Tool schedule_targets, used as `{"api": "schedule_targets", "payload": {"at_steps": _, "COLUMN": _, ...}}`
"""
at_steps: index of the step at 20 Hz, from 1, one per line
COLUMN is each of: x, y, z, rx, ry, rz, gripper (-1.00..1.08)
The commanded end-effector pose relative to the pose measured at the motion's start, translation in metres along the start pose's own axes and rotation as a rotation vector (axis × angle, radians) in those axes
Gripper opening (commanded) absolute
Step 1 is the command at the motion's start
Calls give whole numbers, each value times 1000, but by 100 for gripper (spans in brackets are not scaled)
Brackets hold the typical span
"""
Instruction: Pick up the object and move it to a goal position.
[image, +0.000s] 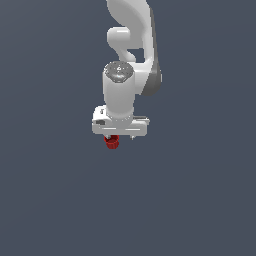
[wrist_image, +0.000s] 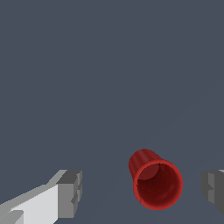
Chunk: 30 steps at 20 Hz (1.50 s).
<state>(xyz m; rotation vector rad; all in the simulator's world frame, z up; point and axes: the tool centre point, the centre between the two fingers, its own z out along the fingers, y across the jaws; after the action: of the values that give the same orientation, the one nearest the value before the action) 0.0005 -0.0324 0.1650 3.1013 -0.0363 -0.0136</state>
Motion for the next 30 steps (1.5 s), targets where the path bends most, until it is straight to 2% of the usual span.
{"api": "schedule_targets", "payload": {"at_steps": 1, "x": 0, "y": 0, "z": 0, "rx": 0, "ry": 0, "rz": 0, "gripper": 100}}
{"api": "schedule_targets", "payload": {"at_steps": 10, "x": 15, "y": -2, "z": -24, "rx": 9, "ry": 57, "rz": 17, "gripper": 100}}
{"api": "schedule_targets", "payload": {"at_steps": 20, "x": 11, "y": 1, "z": -18, "rx": 9, "ry": 52, "rz": -20, "gripper": 100}}
{"api": "schedule_targets", "payload": {"at_steps": 30, "x": -1, "y": 12, "z": 0, "rx": 10, "ry": 43, "rz": -164, "gripper": 100}}
